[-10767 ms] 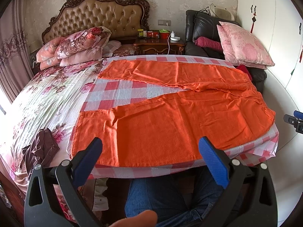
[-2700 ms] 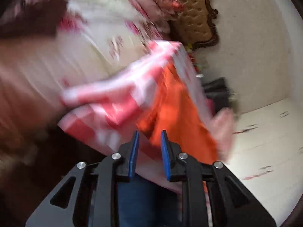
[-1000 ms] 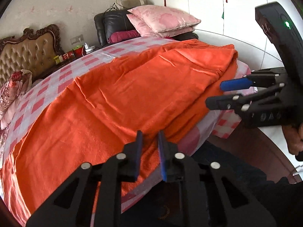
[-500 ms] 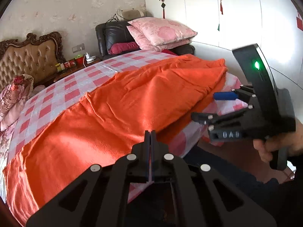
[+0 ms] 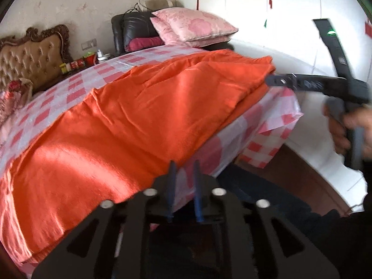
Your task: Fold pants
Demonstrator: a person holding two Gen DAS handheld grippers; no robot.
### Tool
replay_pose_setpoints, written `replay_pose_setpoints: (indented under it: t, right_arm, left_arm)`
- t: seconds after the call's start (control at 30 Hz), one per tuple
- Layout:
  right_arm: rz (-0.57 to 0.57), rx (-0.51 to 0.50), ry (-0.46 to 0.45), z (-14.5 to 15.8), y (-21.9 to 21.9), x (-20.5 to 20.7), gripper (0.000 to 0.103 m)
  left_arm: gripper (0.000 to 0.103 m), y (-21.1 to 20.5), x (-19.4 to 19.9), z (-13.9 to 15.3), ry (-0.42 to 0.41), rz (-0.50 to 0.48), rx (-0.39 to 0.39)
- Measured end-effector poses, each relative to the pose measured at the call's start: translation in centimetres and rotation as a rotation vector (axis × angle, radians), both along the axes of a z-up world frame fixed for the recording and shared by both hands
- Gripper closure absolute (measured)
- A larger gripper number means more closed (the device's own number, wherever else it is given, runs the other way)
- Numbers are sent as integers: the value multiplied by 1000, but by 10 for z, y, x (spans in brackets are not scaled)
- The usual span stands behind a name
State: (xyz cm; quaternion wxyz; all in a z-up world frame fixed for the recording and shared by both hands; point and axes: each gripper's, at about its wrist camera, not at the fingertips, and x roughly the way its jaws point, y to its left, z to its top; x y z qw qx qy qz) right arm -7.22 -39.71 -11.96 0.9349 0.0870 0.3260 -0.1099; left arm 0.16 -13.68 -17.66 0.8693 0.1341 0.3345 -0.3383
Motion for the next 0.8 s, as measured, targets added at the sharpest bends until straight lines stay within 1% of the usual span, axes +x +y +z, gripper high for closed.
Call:
replay_pose_setpoints:
  t: [0.1,0.13,0.2,0.27,0.3,0.33,0.37,0.4,0.5,0.53,0.57,0.63,0.67,0.73,0.8]
  right_arm:
    - [-41,-24,-46,11,-23,10,23]
    - [-47,-42,-47,12,-30,17,23]
    - [-57,-66,-2,6,-38,31,23]
    - [-55,-132,105,-12,-41,43,24]
    - [-51,-148,126,-21,-43,42,24]
    - [-49,-134,109,-23,-47,38,24]
    - [-56,-113,106,-25,-51,34,23]
    - [-55,-106,102,-25,-52,32,22]
    - [-60,-113,99,-27,-52,32,19]
    - [-63,-110,98,-28,-52,33,19]
    - [-65,-104,100,-29,-53,34,19]
    - [-66,-81,102,-30,-57,34,17]
    - [-63,-72,102,-30,-58,33,16]
    - [-54,-55,100,-31,-61,32,16]
    - [-46,-62,110,-28,-61,32,16]
  left_arm:
    - [73,12,4,15,26,-1,-100]
    - [72,20,9,22,39,10,-151]
    - [72,32,24,33,66,36,-234]
    - [72,46,49,49,91,67,-325]
    - [72,51,62,55,93,77,-343]
    - [72,55,77,60,92,91,-340]
    - [72,56,90,62,90,104,-322]
    - [73,57,112,63,104,118,-294]
    - [74,57,181,62,199,119,-270]
    - [74,55,199,62,235,106,-262]
    - [74,49,219,60,290,72,-257]
    - [74,39,242,59,320,38,-223]
    - [74,31,256,55,344,18,-185]
    - [74,22,268,45,365,3,-117]
    - [74,22,272,35,376,3,-64]
